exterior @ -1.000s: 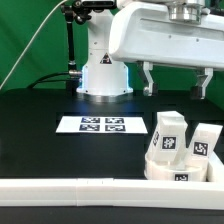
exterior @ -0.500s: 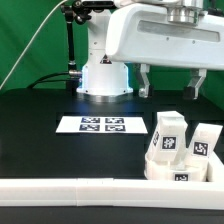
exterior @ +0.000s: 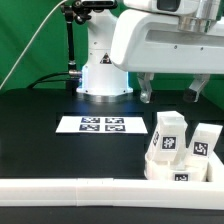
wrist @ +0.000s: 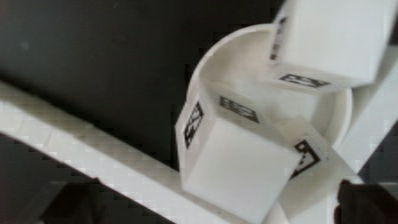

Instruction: Assemble stool

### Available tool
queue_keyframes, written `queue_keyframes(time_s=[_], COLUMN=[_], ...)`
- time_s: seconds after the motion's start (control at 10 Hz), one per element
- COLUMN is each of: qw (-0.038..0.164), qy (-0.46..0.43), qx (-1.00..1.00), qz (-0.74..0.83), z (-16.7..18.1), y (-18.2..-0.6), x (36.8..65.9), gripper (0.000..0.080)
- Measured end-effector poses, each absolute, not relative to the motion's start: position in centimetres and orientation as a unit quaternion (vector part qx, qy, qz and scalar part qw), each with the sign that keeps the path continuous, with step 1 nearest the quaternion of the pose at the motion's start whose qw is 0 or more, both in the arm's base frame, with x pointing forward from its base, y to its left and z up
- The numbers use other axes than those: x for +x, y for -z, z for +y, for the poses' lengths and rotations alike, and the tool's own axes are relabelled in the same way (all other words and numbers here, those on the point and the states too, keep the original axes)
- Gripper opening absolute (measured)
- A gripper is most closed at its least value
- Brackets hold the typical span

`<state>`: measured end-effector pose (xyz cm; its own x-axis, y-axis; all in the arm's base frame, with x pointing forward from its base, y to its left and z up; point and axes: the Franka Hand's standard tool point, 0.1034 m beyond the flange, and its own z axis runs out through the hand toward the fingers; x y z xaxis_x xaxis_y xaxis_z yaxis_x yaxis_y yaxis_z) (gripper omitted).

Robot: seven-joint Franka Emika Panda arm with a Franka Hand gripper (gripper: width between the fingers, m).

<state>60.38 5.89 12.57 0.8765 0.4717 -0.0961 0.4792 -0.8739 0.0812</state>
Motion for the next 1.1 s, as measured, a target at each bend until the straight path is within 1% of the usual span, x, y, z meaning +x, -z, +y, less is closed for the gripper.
queue_keyframes(time_s=[0.4, 0.6, 0.7, 0.9, 1.1], qw=[0.049, 0.051, 0.046, 0.043, 0.045], qy=[0.043, 0.049, 0.065, 0.069, 0.075], qx=[0.944, 0.900, 0.881, 0.841, 0.811], qz=[0.322, 0.430, 0.467, 0.534, 0.578], z=[5.51, 5.41, 5.55, 5.52, 5.04], y=[-12.34, -11.83, -11.59, -11.60, -11.53], x=[60.46, 60.64, 60.73, 61.20, 61.21], gripper=[0.0649, 0.0649, 0.0649, 0.0649, 0.0649])
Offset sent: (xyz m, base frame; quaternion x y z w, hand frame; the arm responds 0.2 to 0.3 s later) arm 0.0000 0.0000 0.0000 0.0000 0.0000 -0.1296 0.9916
